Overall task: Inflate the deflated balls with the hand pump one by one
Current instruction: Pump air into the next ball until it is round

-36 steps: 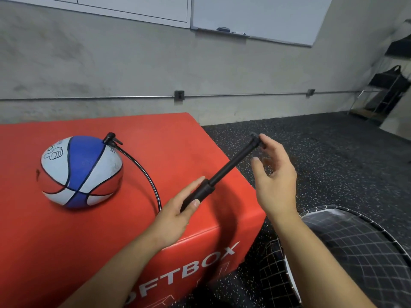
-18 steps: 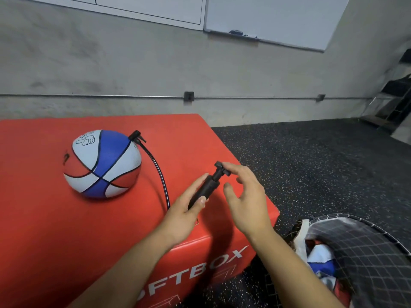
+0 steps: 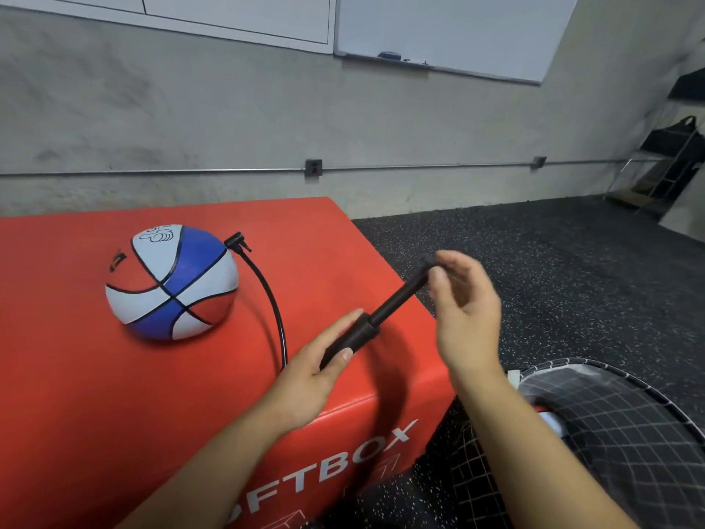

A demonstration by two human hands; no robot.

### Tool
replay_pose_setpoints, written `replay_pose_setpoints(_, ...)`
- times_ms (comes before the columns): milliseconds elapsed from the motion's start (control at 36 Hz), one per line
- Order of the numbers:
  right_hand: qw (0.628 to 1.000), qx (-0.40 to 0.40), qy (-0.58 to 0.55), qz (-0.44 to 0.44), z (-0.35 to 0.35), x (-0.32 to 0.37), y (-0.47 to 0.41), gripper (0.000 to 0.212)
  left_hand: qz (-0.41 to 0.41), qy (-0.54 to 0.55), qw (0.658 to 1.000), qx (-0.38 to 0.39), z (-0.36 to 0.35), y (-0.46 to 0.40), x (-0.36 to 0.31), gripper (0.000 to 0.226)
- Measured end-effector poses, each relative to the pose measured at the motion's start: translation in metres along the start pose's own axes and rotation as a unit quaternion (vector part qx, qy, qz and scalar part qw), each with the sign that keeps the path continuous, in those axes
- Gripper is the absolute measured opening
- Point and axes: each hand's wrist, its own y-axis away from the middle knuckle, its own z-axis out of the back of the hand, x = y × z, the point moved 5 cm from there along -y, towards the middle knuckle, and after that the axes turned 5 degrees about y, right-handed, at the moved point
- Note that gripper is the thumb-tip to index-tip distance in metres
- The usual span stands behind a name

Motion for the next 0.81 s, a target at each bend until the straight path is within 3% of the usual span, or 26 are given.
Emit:
replay_pose_setpoints(167,0.998,-0.06,0.018,-0.012,0.033,0.004,-0.017,0.023,-0.007,-0.015,1.0,0.014,-0.004,0.001,-0.003,0.055)
replay_pose_setpoints(472,0.983,0.047,0.151,0.089,-0.004,0.002,0.004,0.046,0.0,0.024,0.999,-0.021,0.002,-0.001,0.006,0.058)
replay_pose_setpoints(806,0.974,0.148,0.154,0.072,-0.04,-0.015,0.036,0.043,0.0,0.047,0.998,-0.037,0.005,-0.006,0.007,0.054)
